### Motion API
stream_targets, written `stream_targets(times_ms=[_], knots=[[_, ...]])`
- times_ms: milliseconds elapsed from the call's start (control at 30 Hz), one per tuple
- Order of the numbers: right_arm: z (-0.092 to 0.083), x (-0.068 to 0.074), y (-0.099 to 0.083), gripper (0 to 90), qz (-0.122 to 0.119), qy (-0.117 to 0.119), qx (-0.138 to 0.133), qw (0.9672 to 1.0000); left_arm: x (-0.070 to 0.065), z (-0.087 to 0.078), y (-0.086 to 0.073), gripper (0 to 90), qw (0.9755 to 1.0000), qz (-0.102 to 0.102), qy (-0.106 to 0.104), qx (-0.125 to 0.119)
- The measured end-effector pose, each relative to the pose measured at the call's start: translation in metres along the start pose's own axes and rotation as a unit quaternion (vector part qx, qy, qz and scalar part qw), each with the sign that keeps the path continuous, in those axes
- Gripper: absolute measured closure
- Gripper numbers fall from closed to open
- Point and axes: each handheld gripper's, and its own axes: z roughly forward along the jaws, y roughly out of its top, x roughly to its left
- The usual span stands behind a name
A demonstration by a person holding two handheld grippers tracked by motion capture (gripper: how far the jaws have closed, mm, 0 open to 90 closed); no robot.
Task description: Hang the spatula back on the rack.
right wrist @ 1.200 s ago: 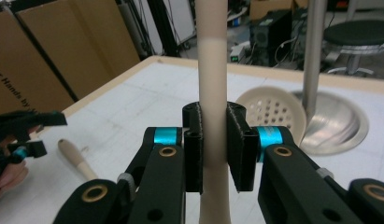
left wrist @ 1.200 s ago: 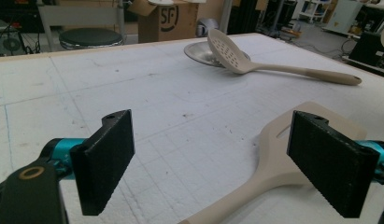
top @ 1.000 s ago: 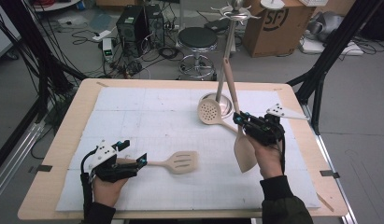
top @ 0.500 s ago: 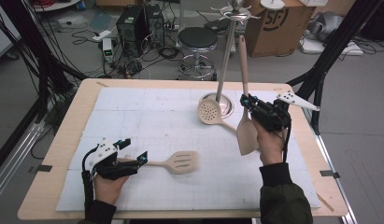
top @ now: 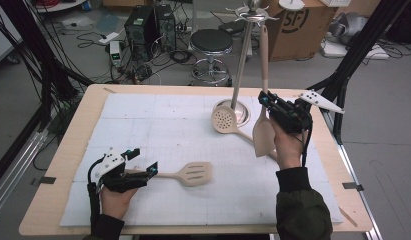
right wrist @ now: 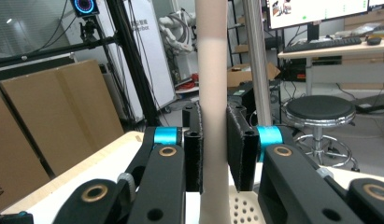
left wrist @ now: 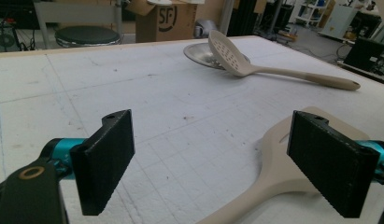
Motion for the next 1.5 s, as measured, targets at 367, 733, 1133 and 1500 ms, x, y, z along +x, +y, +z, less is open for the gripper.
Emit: stream_targets(times_ms=[367,733,1133,1500], knots=[[0.016,-0.005,0.008,78.8,-0.002,-0.011,0.014,0.9998,0.0,0.0,0.0,15.6,1.0,-0.002,-0.002,0.0],[0.028,-0.011,0.004,78.8,-0.004,-0.026,0.028,0.9993,0.001,0.0,0.0,15.6,1.0,-0.004,-0.002,-0.002],[0.038,-0.014,-0.002,53.9,-0.009,-0.043,0.023,0.9988,0.001,0.0,0.0,15.6,1.0,-0.004,-0.002,-0.001],[0.028,-0.02,0.014,46.6,0.032,-0.02,-0.087,0.9955,0.0,0.001,0.0,13.9,1.0,-0.003,0.003,-0.003]])
